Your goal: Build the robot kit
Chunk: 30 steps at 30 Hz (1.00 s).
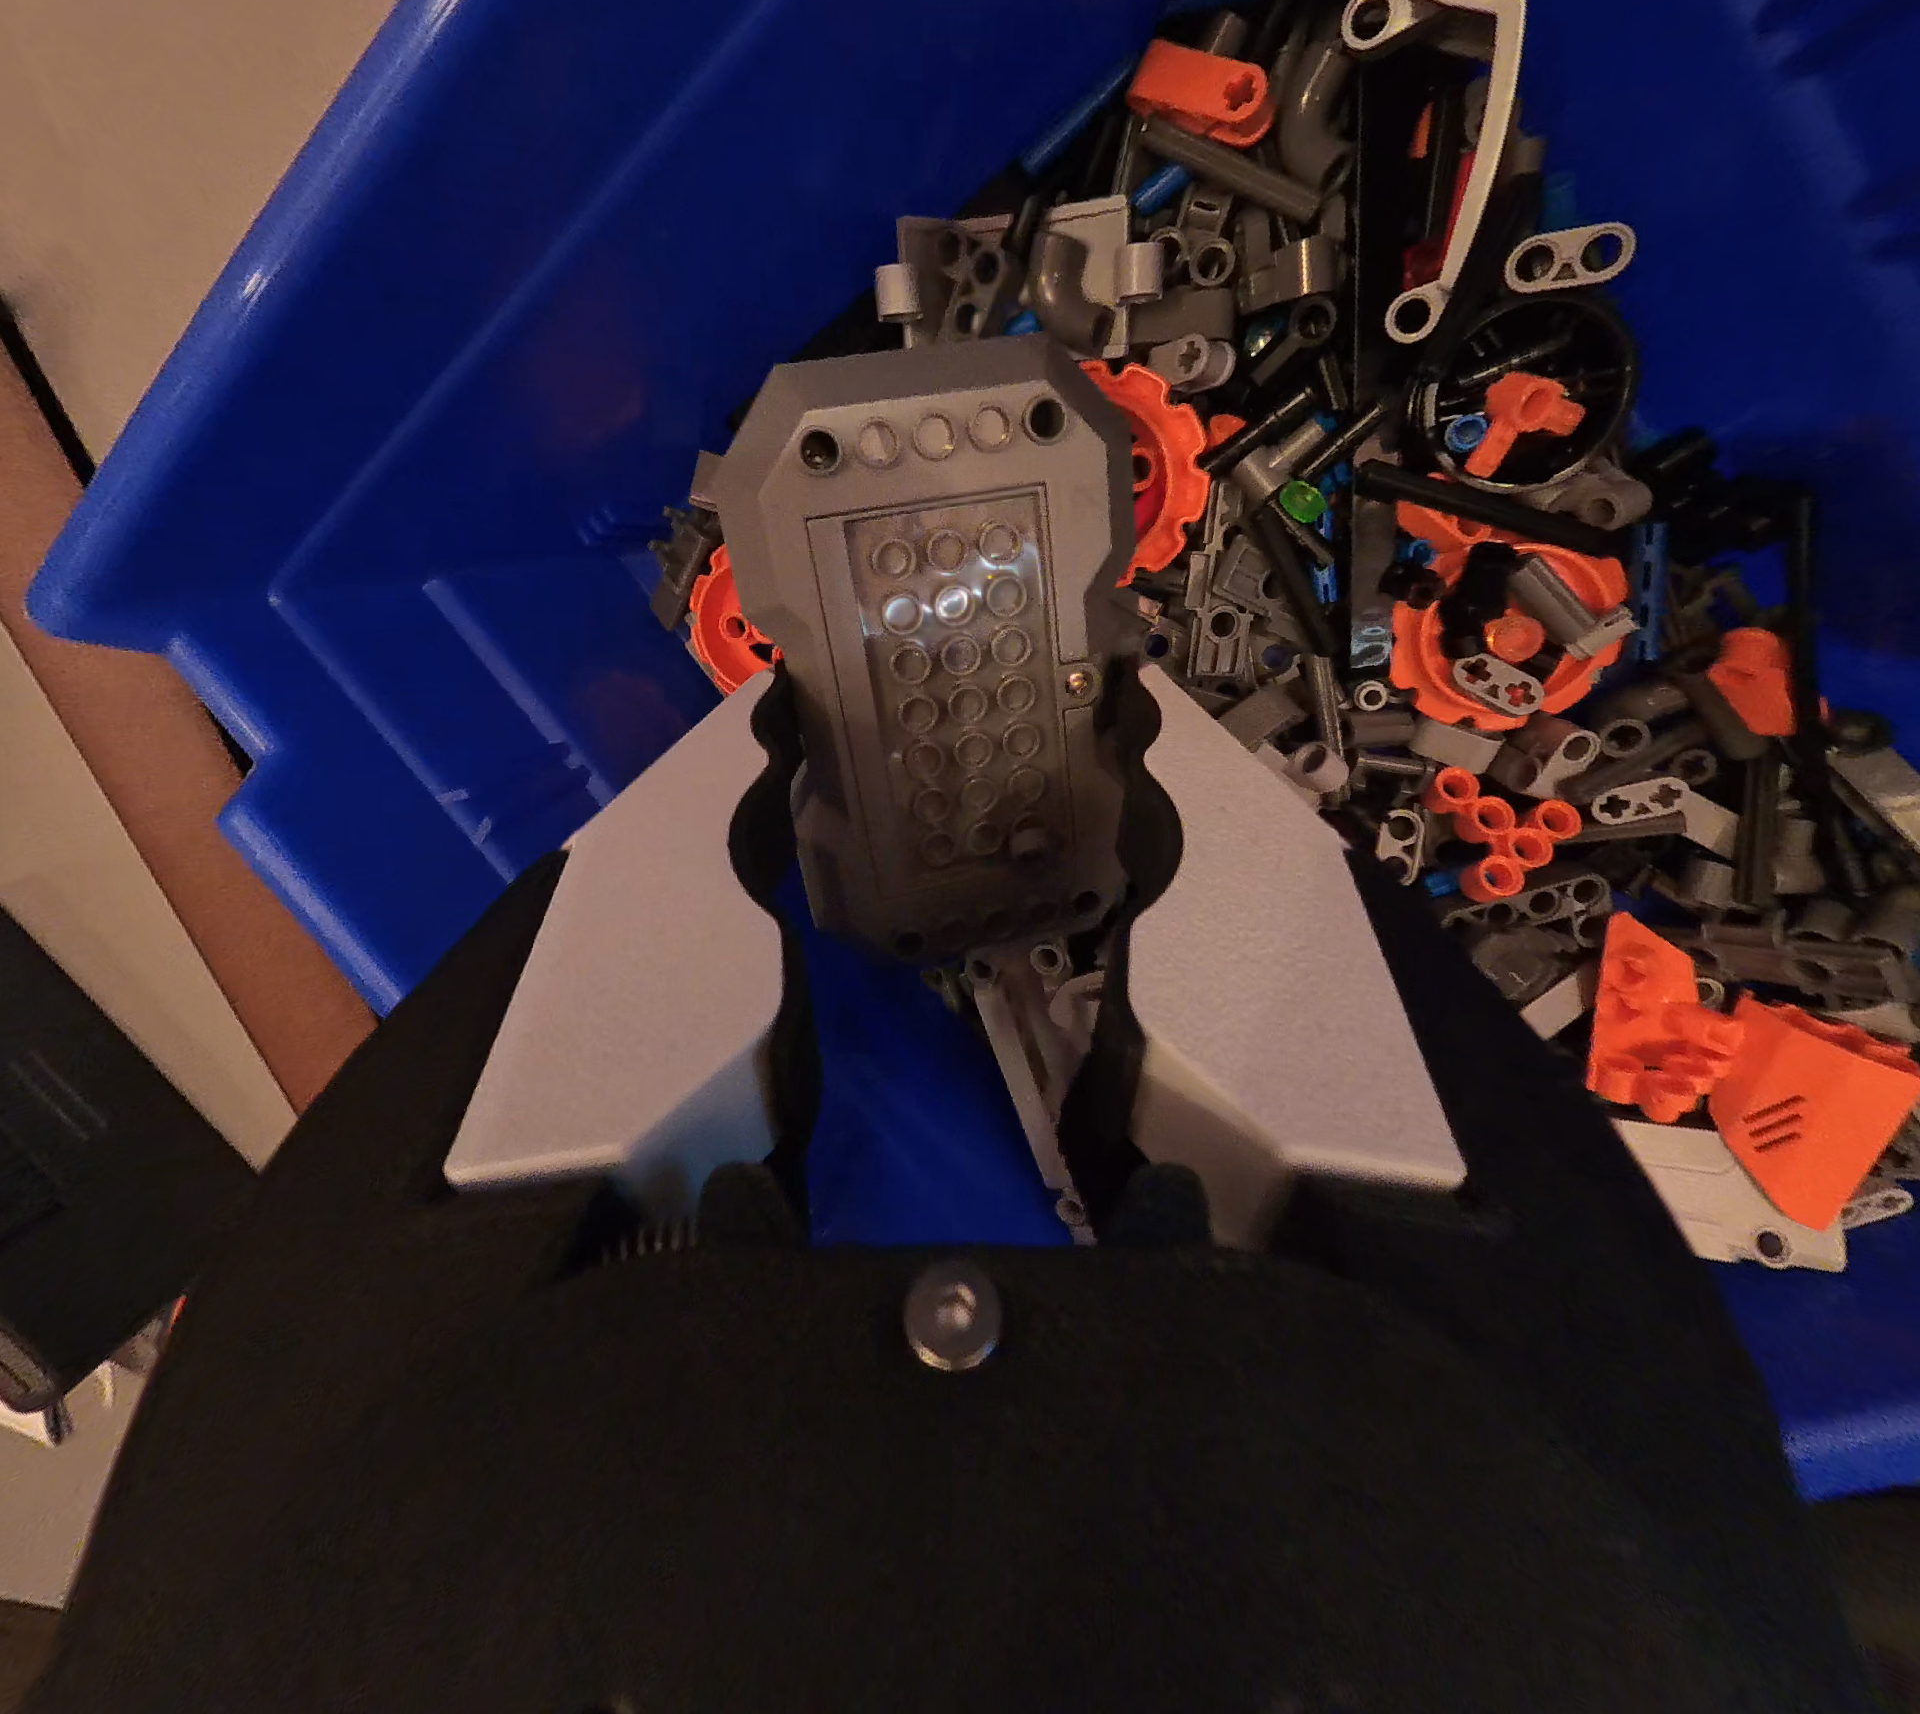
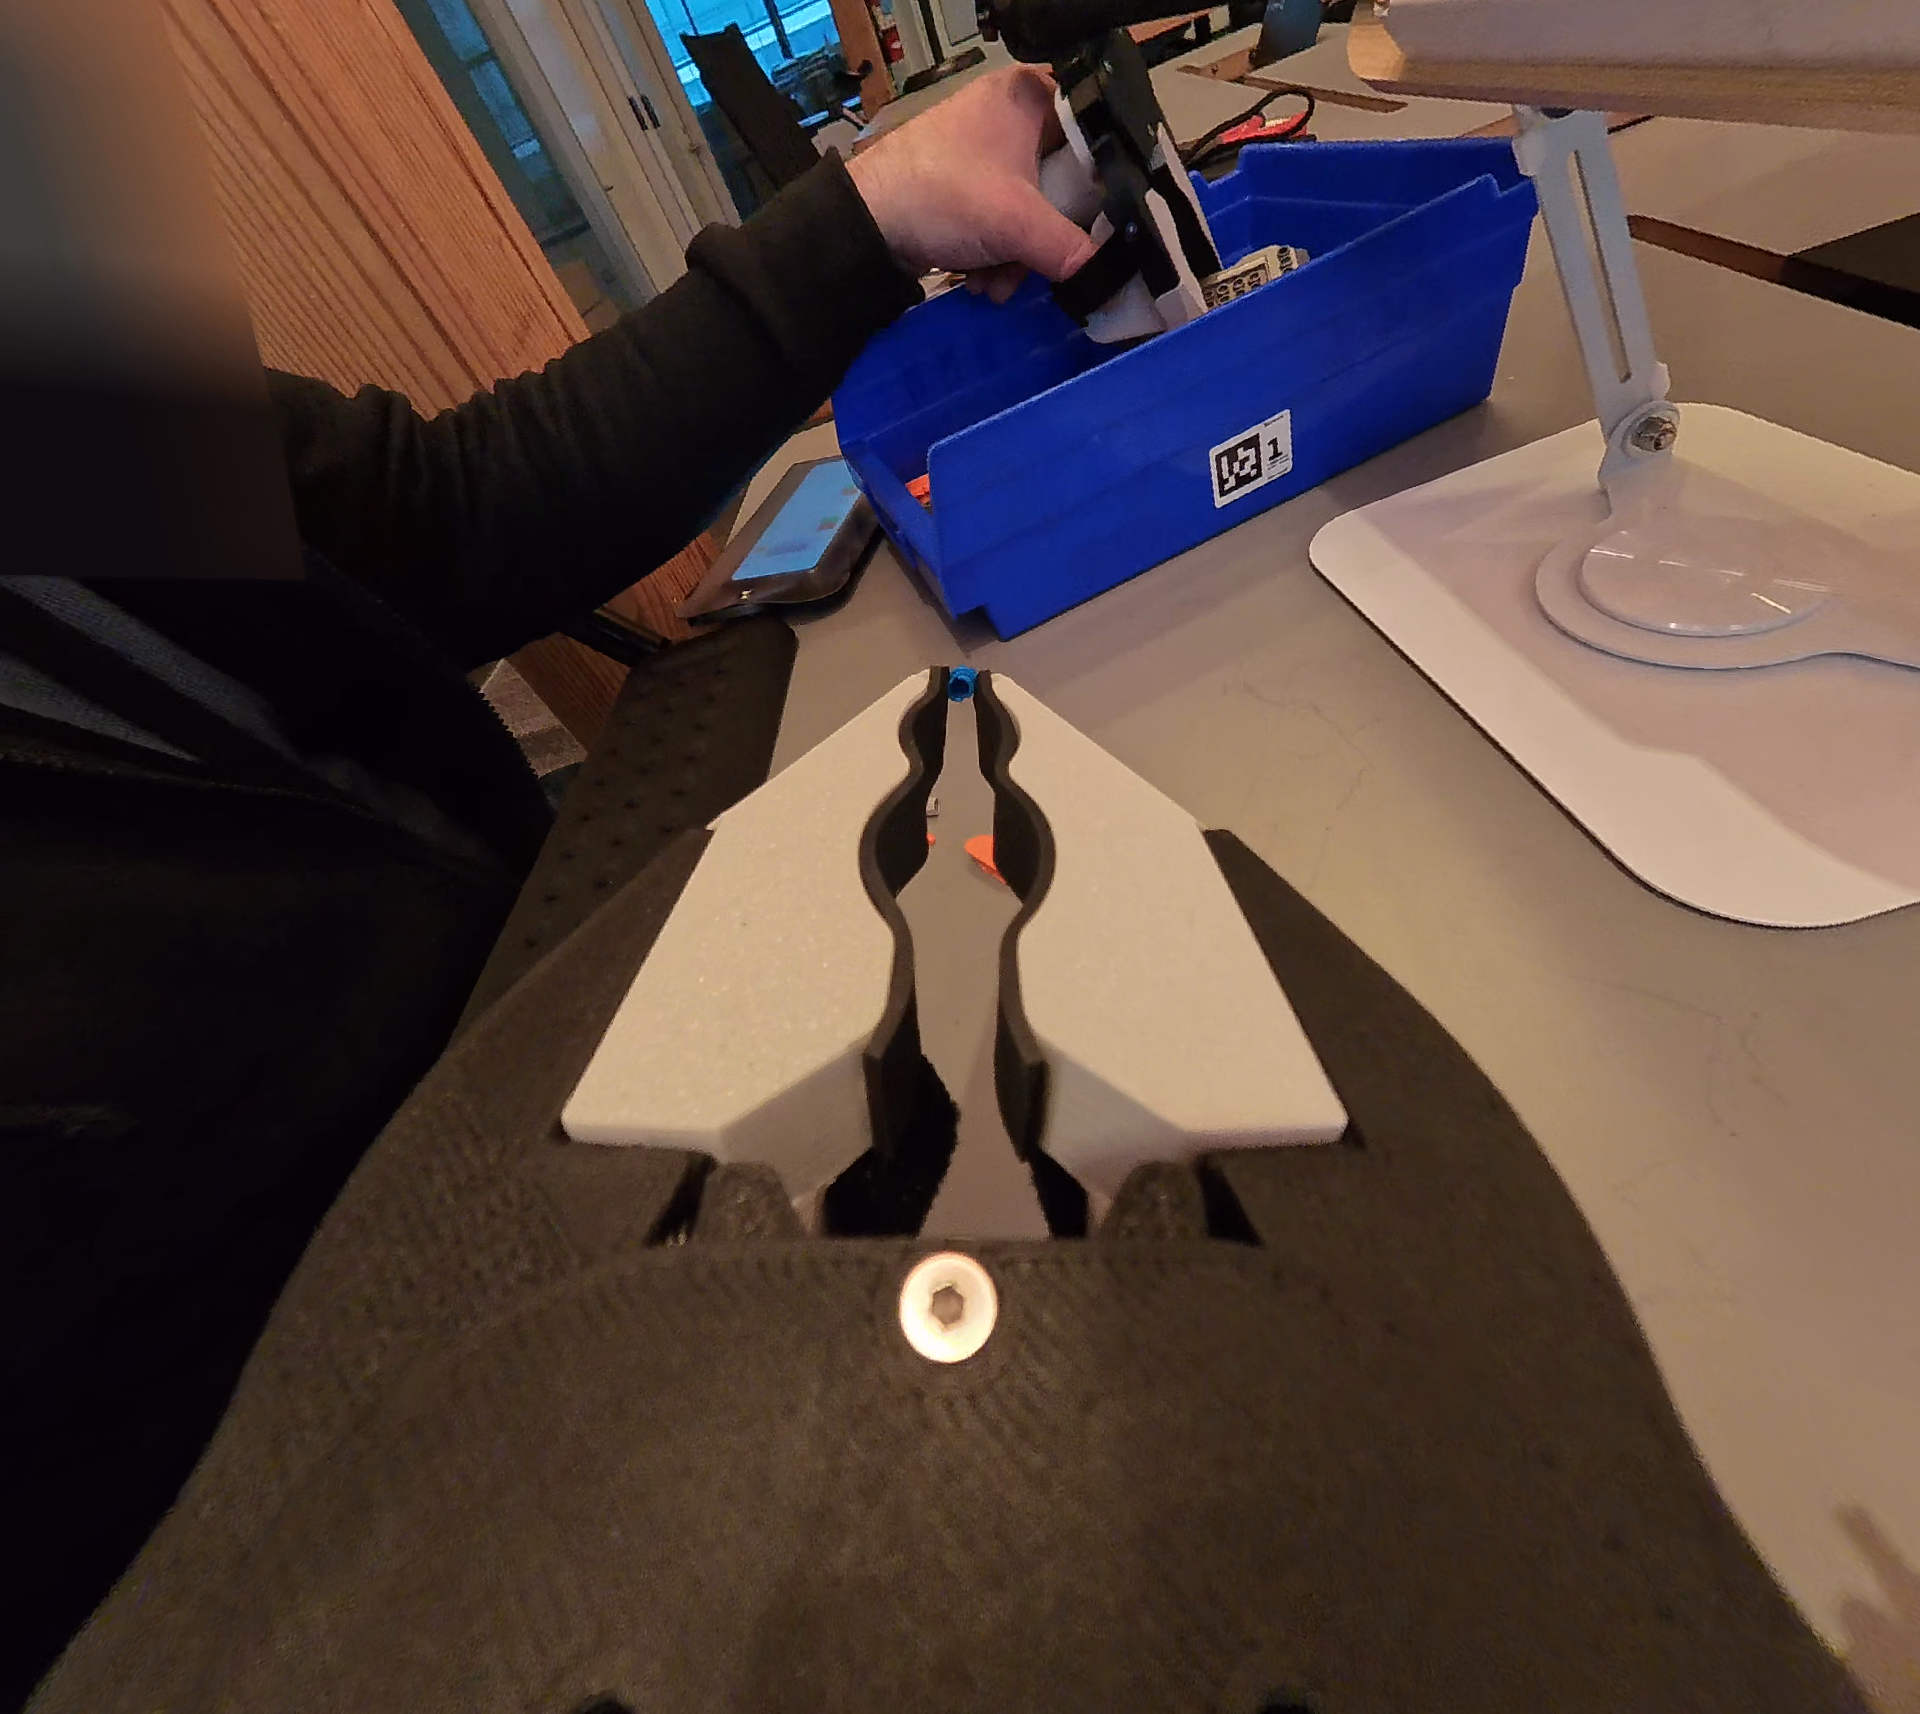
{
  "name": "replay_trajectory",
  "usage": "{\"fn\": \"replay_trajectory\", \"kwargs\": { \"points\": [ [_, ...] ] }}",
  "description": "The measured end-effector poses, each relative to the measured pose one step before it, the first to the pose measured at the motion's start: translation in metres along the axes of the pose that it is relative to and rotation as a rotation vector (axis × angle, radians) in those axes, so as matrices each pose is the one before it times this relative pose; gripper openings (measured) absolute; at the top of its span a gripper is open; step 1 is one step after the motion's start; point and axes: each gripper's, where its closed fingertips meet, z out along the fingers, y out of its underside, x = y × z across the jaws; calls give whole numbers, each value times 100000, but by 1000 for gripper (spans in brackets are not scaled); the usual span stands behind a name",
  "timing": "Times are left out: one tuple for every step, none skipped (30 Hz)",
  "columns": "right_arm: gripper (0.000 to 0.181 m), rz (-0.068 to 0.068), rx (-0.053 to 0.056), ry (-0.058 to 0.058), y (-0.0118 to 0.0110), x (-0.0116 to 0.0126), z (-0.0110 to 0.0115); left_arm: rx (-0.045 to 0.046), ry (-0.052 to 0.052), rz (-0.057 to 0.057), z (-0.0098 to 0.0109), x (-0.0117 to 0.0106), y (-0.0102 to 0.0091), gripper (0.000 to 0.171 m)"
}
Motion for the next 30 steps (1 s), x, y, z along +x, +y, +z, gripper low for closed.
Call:
{"fn": "replay_trajectory", "kwargs": {
  "points": [
    [3, 177, 6, -37, 26, 25, 8, 226, 379, 731, -9, 50, -21, 60],
    [3, 176, -31, -33, 22, 23, 4, 653, 1050, -161, -60, 43, -39, 60],
    [3, 152, -2, -53, 18, 21, 6, 1409, 1149, -883, -147, -35, -113, 60],
    [3, 55, 40, 3, -6, 4, -9, 1701, 1493, -609, -312, -9, -121, 60],
    [3, -8, 36, 23, -6, 11, -10, 1929, 1753, -509, -498, 33, -121, 60],
    [3, 33, 13, 83, 4, 29, -13, 2537, 2347, -941, -650, 70, -236, 60],
    [3, 145, 27, 54, 6, 39, -16, 3616, 3571, -1129, -765, 167, -405, 60],
    [3, 211, 88, -27, 4, 35, -13, 3868, 4411, -1388, -850, 245, -454, 60],
    [3, 155, 85, -58, 0, 13, -9, 3239, 1968, -979, -948, -54, -357, 60],
    [3, 119, 18, -15, 10, 15, -1, 2486, -962, -459, -991, -449, -275, 60],
    [3, 84, 33, -19, -1, 13, -2, 1913, -1330, -493, -975, -537, -194, 60],
    [3, 73, 46, -54, 0, 0, 2, 2111, 53, -794, -921, -387, -245, 60],
    [3, 40, 19, -79, -5, -12, 11, 2335, 921, -1097, -874, -270, -260, 60],
    [3, -16, -38, -16, 6, -8, 10, 1922, 1006, -1272, -757, -246, -209, 59],
    [3, 29, -55, -40, 15, -2, 7, 1629, 956, -1094, -618, -228, -171, 59],
    [3, 37, 8, -72, -7, -25, 2, 1537, 450, -853, -474, -262, -135, 60],
    [3, -57, 78, -9, -24, -15, -4, 914, 67, -1087, -389, -300, -20, 60],
    [3, -97, 47, 26, -27, -20, -5, 639, -65, -849, -350, -257, 50, 60],
    [3, -104, 42, 79, -17, -2, -16, 1018, -56, -597, -315, -225, -3, 60],
    [3, -34, 62, 44, -23, -2, -17, 840, 304, -868, -296, -157, 39, 60],
    [3, 0, 49, -33, -5, -7, -6, 833, 1373, -846, -262, 59, 37, 60],
    [3, 21, -75, 3, 15, 7, 15, 1034, 2393, -276, -242, 356, -14, 60],
    [3, 76, -175, 7, 50, 27, 29, 925, 1707, 431, -214, 397, -42, 60],
    [3, 100, -129, -17, 36, 16, 21, 167, 18, 660, -189, 223, 24, 60],
    [3, 48, -67, -4, 23, 7, 17, -653, -1584, 824, -173, 2, 105, 60],
    [3, -50, -98, 64, 12, 8, 15, -943, -2352, 925, -152, -57, 102, 60],
    [3, -177, -97, 136, 10, 10, -3, -966, -2033, 1054, -92, -7, 79, 60],
    [3, -185, -73, 111, -7, -11, -11, -887, -1473, 1058, -22, 18, 69, 60],
    [3, -139, 85, 14, -48, -27, -15, -642, -1179, 671, -5, -33, 63, 60],
    [3, -108, 153, -7, -44, -33, -28, -126, -906, 133, -25, -145, 56, 60]
  ]
}}
